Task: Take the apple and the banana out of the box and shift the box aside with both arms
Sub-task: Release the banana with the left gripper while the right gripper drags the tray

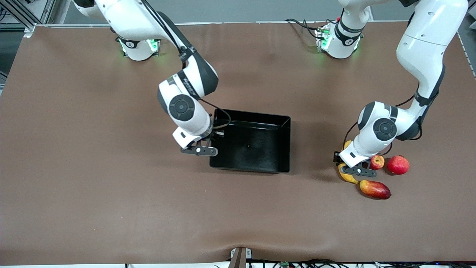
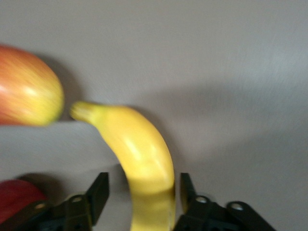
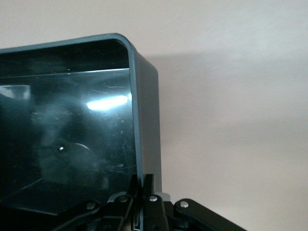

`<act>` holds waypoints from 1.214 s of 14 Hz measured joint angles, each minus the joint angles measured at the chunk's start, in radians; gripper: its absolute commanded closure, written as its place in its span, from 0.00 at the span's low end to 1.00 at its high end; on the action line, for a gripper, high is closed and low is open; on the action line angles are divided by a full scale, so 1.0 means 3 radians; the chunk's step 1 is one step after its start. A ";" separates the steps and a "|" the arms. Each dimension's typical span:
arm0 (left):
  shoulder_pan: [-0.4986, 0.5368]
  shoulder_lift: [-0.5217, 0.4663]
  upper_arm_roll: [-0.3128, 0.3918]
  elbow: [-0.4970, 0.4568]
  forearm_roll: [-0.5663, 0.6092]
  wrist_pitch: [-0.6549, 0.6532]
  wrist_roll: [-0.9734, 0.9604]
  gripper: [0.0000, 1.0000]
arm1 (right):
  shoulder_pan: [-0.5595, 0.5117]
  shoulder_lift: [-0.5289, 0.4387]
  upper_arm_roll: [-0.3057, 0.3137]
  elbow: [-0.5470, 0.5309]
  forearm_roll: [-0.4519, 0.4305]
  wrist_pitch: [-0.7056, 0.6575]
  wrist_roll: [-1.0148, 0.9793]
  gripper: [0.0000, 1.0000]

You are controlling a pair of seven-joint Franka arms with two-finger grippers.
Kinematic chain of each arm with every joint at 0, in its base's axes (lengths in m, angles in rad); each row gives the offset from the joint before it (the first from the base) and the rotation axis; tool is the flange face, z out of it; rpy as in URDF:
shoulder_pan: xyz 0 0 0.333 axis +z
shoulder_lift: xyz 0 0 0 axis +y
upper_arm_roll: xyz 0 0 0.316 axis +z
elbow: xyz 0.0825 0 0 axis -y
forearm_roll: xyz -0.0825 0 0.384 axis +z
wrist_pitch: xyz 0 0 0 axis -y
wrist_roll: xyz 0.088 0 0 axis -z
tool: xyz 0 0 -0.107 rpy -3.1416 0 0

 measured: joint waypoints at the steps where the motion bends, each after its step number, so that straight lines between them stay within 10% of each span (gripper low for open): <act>1: 0.0005 -0.0088 -0.0023 0.0058 0.0000 -0.0124 -0.0004 0.00 | -0.0093 -0.0061 -0.0003 0.0055 -0.0009 -0.0174 -0.0024 1.00; 9: 0.0134 -0.0656 -0.0180 0.1411 -0.0634 -0.2439 -0.0039 0.00 | -0.0946 -0.0658 -0.0013 -0.0101 -0.0014 -0.1040 -0.0764 1.00; 17: 0.0176 -0.1308 -0.0180 0.1865 -0.0653 -0.3310 -0.0035 0.00 | -0.2141 -0.0903 -0.0031 -0.0950 -0.0191 -0.0687 -0.2245 1.00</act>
